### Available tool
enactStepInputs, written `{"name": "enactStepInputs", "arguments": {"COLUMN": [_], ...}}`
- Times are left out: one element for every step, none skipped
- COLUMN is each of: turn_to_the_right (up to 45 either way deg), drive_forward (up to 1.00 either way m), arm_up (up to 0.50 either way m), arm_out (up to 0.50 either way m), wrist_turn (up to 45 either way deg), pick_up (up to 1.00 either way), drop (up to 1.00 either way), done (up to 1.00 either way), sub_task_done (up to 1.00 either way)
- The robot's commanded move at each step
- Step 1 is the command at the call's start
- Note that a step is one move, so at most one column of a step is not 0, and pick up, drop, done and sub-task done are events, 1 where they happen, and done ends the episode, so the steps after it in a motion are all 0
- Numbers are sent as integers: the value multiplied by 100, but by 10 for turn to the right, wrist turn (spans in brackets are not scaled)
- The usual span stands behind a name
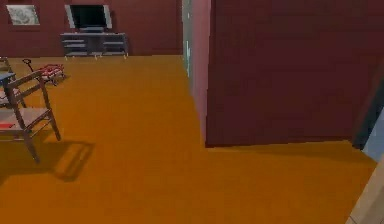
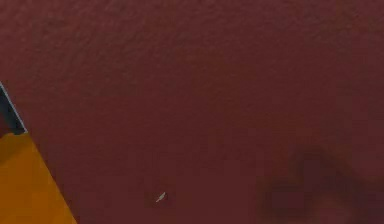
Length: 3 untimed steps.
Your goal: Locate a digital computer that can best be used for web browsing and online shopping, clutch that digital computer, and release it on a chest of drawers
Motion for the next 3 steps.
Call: {"name": "enactStepInputs", "arguments": {"turn_to_the_right": [0, 360, 0], "drive_forward": [35, 0, 25], "arm_up": [0, 0, 0], "arm_out": [0, 0, 0], "wrist_turn": [0, 0, 0], "pick_up": [0, 0, 0], "drop": [0, 0, 0], "done": [0, 0, 0], "sub_task_done": [0, 0, 0]}}
